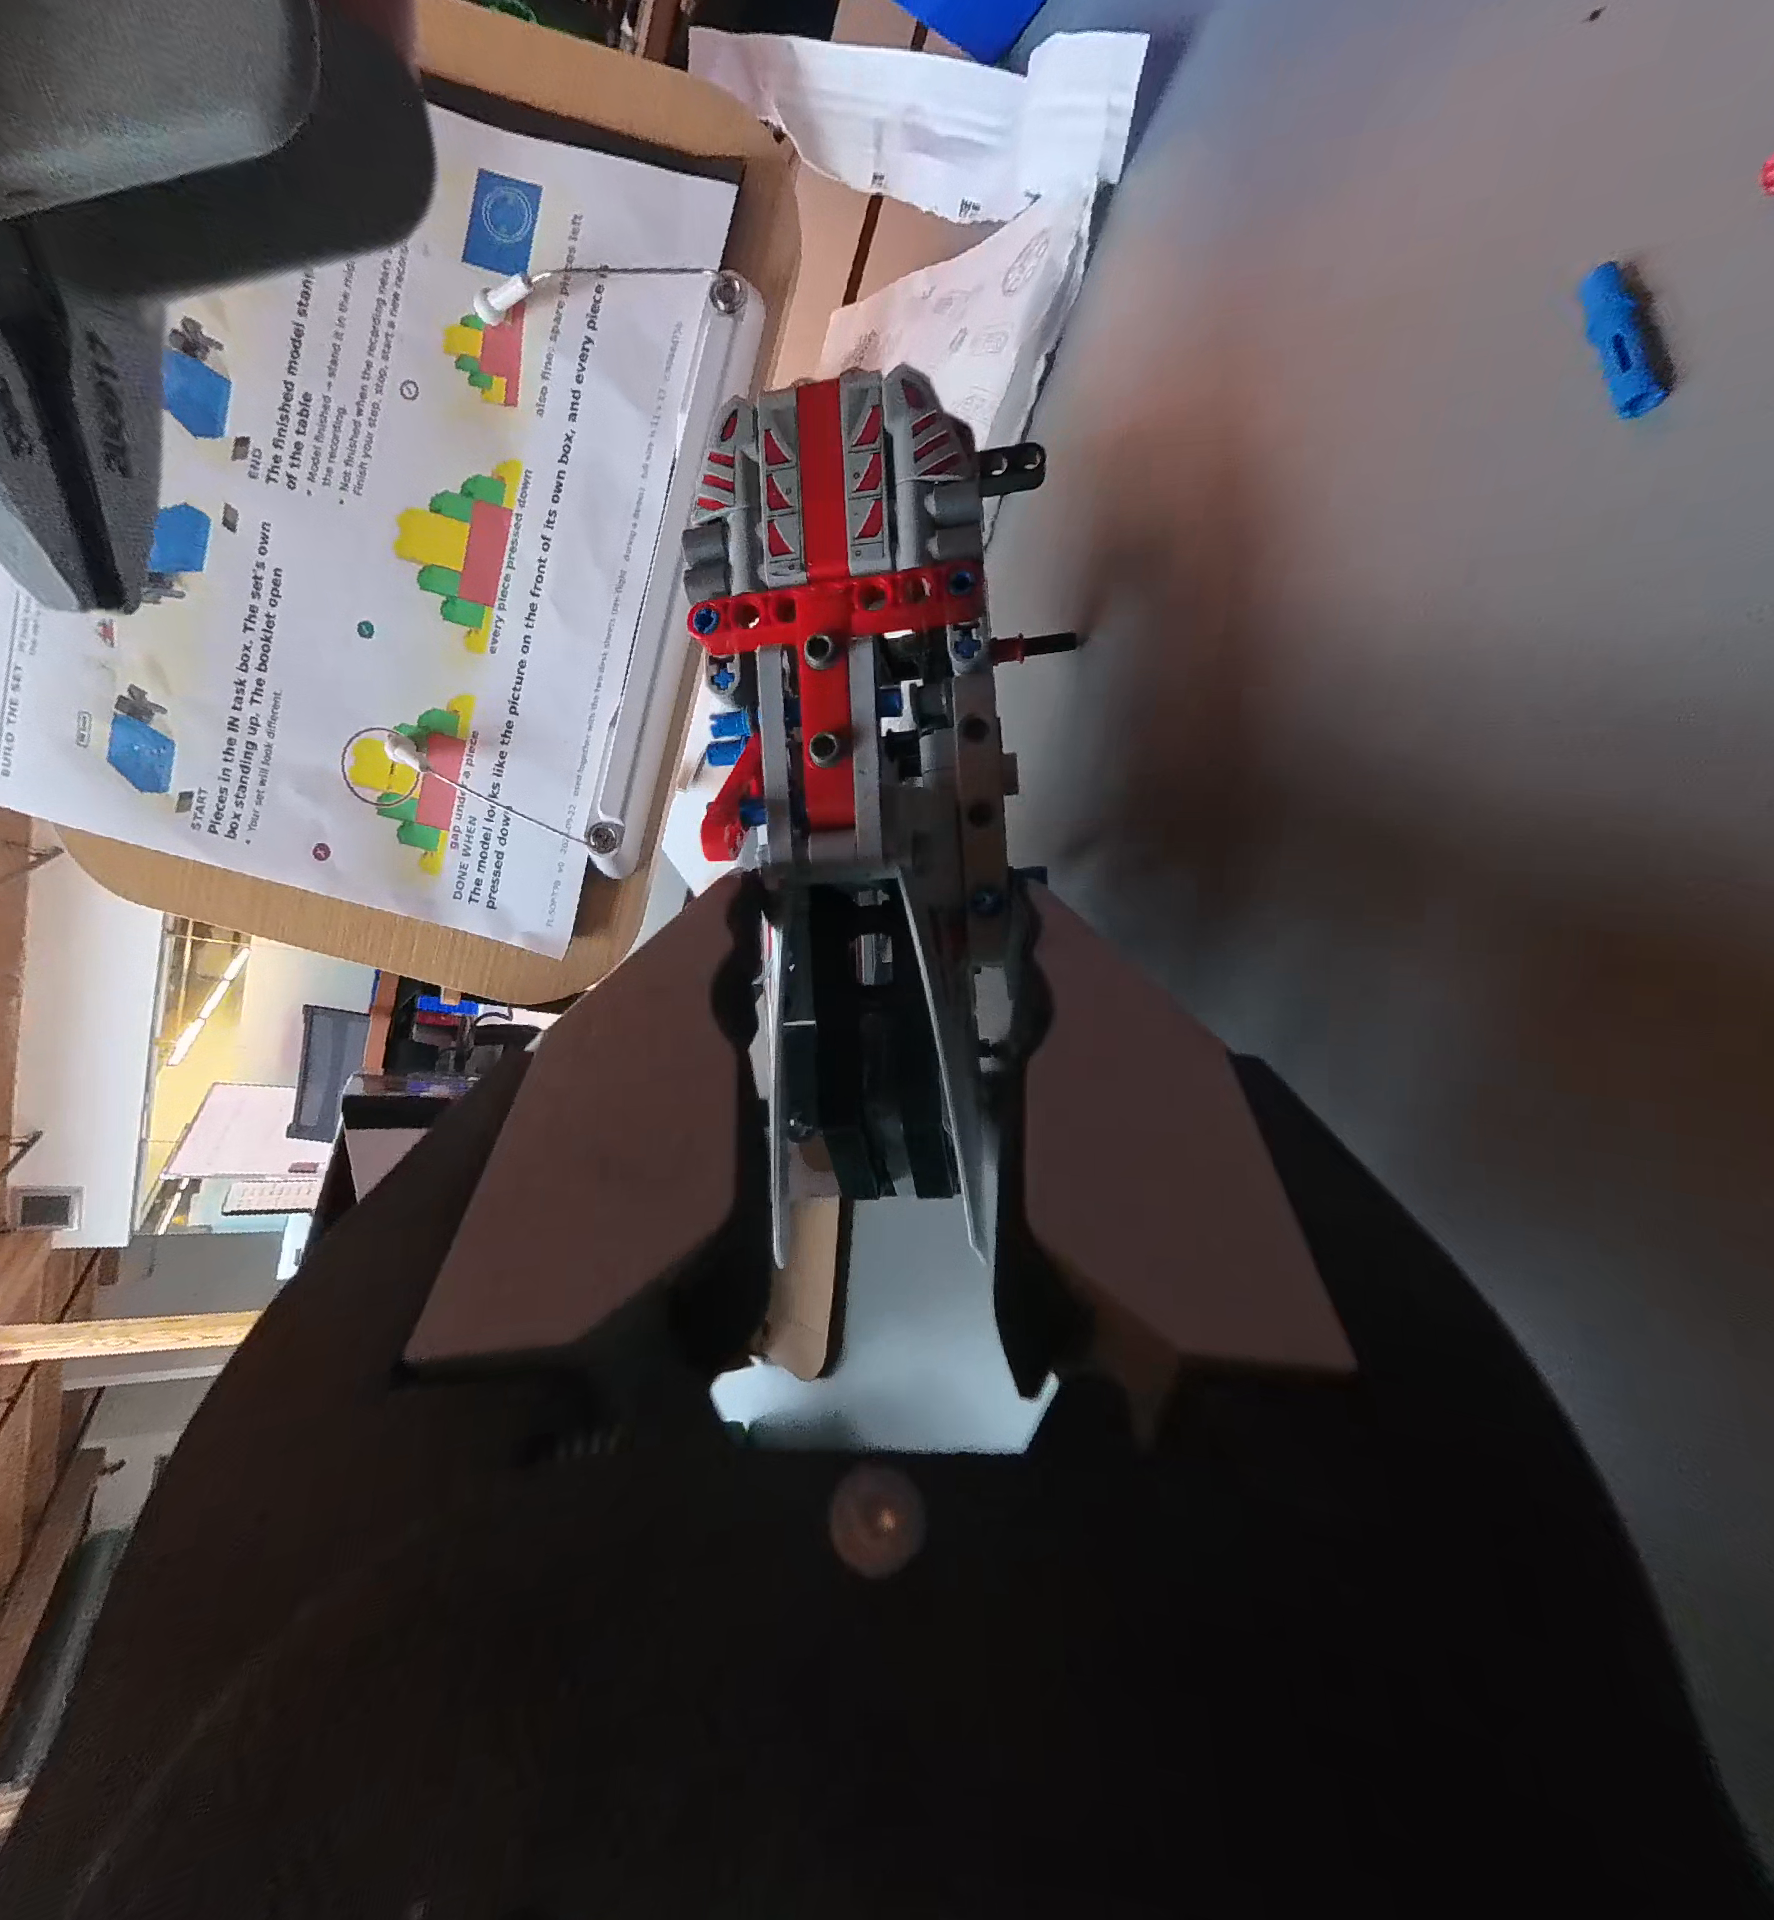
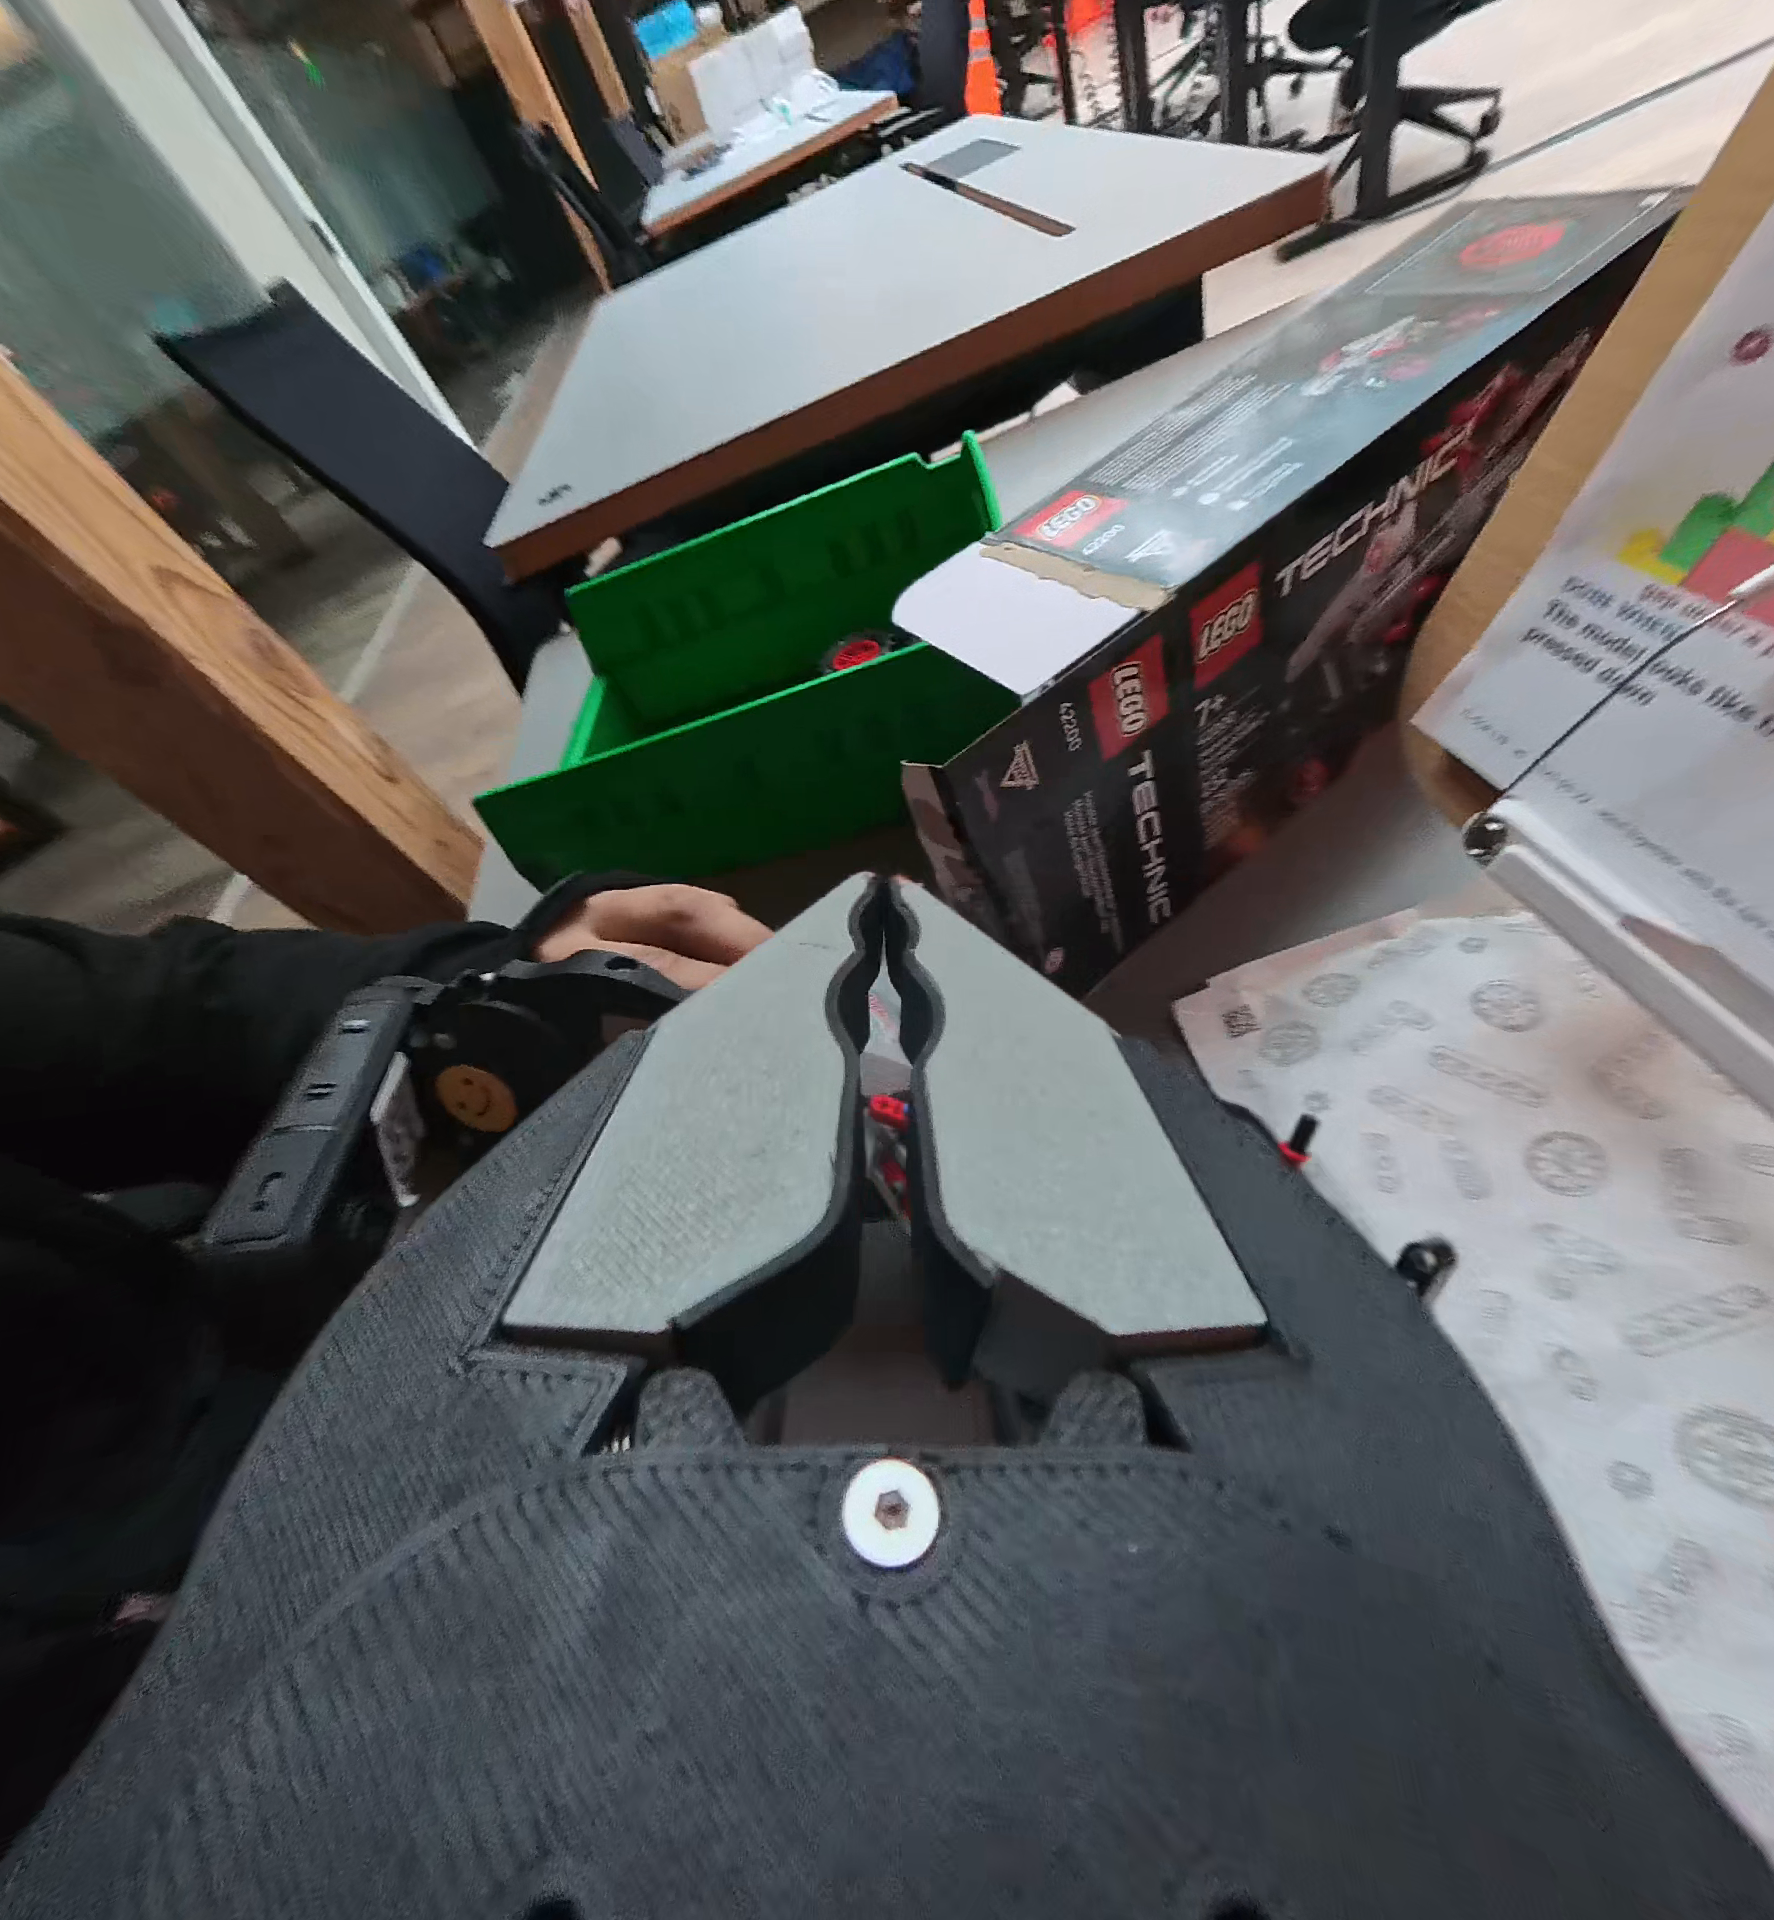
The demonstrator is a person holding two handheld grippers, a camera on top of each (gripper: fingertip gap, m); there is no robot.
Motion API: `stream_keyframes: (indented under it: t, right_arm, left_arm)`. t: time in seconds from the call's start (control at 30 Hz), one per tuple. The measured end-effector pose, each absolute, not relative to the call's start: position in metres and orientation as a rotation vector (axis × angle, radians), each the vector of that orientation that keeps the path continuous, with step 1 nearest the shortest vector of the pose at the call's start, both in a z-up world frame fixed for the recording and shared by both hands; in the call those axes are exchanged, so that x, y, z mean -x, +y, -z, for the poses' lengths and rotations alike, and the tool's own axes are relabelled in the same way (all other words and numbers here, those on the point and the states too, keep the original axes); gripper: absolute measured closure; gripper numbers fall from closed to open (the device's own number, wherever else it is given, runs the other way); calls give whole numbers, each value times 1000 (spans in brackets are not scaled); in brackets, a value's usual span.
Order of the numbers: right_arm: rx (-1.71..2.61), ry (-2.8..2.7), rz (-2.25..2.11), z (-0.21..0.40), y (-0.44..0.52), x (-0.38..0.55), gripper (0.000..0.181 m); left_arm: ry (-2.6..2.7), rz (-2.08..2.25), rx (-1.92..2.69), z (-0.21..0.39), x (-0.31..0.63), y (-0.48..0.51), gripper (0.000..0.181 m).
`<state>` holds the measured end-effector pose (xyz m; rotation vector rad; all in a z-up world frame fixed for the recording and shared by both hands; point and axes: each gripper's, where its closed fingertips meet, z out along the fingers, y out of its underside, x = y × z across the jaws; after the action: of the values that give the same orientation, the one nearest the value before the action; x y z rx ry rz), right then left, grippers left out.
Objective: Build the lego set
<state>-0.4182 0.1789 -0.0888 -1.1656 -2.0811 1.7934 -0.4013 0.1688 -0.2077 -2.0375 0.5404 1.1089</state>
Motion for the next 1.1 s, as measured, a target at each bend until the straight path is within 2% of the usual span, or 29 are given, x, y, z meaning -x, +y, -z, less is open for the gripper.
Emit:
stream_keyframes:
  t: [0.2,0.27,0.5,0.8,0.87,1.03,1.1]
  right_arm:
    - [1216,-2023,-2221,69,175,408,179]
    - [1231,-1998,-2243,67,181,408,179]
    - [1233,-2142,-1972,84,185,404,164]
    - [1575,-2404,-1474,160,173,404,155]
    - [1459,-2454,-1438,160,167,402,149]
    - [865,-2474,-1064,161,172,402,163]
    - [799,-2501,-1058,164,166,398,161]
  left_arm:
    - [546,-1129,2032,208,403,169,136]
    - [548,-1132,2030,208,404,169,136]
    - [556,-1141,2020,209,404,169,136]
    - [560,-1167,2017,209,405,169,136]
    - [556,-1164,2017,209,405,169,136]
    - [611,-1135,2006,209,405,167,136]
    - [648,-1127,1989,209,406,165,136]
